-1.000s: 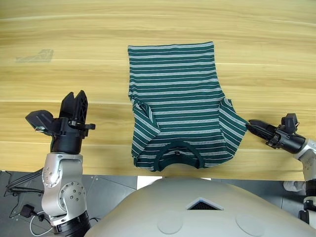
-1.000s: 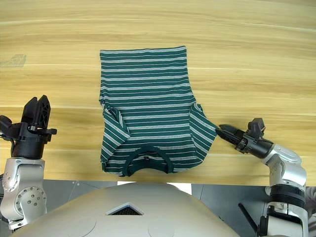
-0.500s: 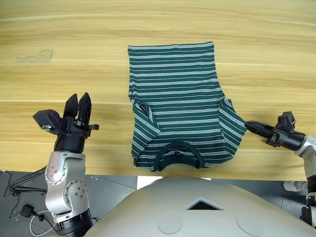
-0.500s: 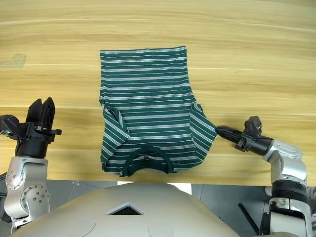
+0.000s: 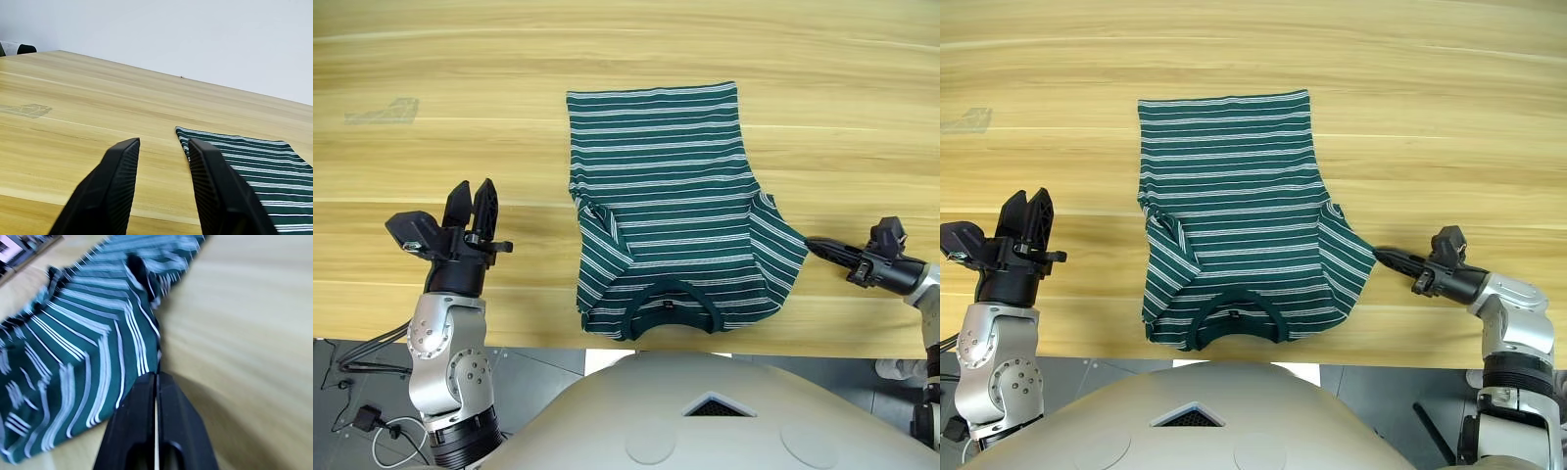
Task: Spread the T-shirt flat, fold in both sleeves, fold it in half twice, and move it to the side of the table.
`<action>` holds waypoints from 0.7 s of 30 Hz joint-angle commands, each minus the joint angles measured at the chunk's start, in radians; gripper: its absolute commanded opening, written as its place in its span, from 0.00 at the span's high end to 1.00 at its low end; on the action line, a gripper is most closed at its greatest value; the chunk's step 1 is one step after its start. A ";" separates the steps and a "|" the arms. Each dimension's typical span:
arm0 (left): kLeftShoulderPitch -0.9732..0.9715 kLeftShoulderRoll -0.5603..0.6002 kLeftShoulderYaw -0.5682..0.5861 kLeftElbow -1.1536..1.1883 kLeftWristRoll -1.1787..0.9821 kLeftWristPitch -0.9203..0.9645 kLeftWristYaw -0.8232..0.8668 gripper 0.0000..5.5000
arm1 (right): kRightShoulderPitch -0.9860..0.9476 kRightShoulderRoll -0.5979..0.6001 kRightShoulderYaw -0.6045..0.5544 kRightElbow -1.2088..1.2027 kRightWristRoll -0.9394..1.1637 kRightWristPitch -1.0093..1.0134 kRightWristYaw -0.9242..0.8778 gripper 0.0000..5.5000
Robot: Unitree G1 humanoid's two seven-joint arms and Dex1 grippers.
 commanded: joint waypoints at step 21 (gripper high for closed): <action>-0.022 -0.020 -0.065 0.056 0.064 -0.027 -0.034 0.66 | 0.035 0.036 0.295 -0.435 -0.150 -0.044 -0.085 0.99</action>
